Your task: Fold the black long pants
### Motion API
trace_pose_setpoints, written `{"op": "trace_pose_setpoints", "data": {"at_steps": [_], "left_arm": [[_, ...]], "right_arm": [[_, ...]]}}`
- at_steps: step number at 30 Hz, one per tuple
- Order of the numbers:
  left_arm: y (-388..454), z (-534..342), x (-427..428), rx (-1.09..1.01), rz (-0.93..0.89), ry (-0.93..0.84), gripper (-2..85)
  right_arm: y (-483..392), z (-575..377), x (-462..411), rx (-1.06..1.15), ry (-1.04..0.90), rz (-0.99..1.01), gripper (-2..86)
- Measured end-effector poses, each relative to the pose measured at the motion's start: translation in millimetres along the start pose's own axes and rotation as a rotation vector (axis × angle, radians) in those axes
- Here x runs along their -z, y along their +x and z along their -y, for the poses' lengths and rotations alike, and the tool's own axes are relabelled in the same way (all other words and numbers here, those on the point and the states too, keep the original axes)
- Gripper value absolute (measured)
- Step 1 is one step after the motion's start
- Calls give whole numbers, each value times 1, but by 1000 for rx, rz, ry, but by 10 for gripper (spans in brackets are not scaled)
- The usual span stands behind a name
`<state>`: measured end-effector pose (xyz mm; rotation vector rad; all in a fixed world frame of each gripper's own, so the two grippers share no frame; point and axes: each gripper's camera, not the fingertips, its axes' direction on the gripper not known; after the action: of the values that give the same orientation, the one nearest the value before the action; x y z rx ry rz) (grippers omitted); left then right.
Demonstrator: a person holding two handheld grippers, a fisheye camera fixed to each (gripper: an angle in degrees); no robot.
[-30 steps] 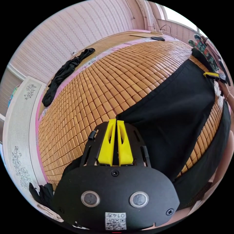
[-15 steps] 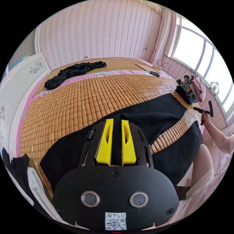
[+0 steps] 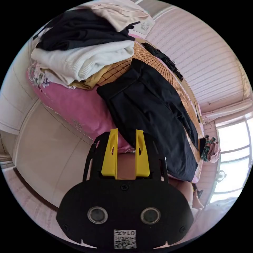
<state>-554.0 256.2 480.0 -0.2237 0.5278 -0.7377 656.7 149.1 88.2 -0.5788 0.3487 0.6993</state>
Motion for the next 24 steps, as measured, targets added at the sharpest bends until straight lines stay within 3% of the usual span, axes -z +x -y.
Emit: {"op": "trace_pose_setpoints", "data": {"at_steps": [9, 14, 16, 24], "left_arm": [[-18, 30, 1, 64, -69, 16, 158], [-8, 39, -2, -13, 105, -39, 61], [-5, 39, 2, -54, 48, -54, 4], [47, 57, 81, -221, -119, 162, -9]], "right_arm": [[-12, 20, 15, 112, -32, 118, 14], [-35, 36, 43, 201, 16, 132, 9], [-49, 46, 49, 237, 32, 128, 9], [-166, 124, 43, 517, 59, 19, 9]]}}
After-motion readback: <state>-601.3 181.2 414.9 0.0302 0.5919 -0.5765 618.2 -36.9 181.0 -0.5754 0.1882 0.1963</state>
